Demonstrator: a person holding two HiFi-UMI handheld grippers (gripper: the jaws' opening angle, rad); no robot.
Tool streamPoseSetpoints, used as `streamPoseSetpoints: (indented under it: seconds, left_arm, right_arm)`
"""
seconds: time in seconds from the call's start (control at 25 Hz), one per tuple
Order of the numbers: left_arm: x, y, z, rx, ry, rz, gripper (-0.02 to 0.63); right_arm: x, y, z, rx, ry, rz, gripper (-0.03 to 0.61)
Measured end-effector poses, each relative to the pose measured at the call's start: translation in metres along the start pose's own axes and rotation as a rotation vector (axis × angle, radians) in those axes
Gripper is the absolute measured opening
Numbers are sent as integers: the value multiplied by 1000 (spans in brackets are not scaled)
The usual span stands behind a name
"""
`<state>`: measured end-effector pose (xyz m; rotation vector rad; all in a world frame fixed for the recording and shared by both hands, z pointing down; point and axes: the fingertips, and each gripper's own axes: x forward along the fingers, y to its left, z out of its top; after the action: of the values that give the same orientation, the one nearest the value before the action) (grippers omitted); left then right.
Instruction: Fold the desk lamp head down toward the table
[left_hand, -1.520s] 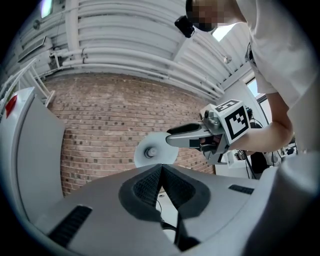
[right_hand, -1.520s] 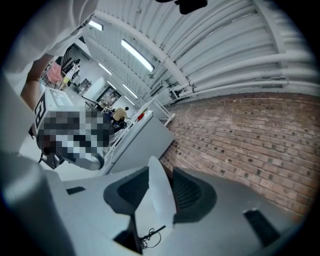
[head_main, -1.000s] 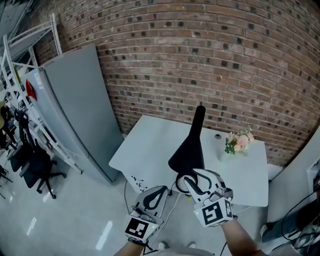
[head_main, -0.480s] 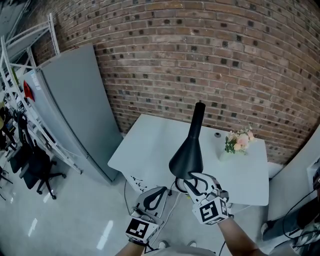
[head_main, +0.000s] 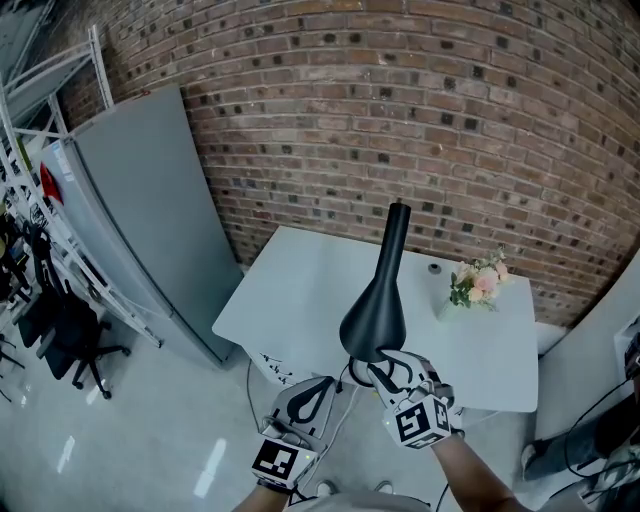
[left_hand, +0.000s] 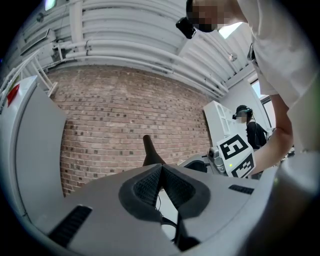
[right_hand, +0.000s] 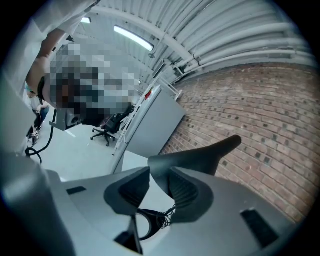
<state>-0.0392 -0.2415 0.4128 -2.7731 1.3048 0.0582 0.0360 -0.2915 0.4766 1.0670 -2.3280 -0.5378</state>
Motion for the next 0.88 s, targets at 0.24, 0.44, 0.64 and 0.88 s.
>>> streamPoseSetpoints:
  seconds: [0.24,0.44,0.64,0.88]
  left_arm:
    - [3,4,-6,-10,14,4,8]
    - [4,7,-15,-14,44,12,8]
    - [5,10,-19,-13,52,28,8]
    - [3,10,-19,-2,69,42,8]
  right_arm:
    - [13,0,-20,-12,26,5,130]
    - [20,-1,-29,-18,31,7,130]
    - [27,-3,-40,-19,43,16,130]
    - [32,-3,-48,-7,38,19,130]
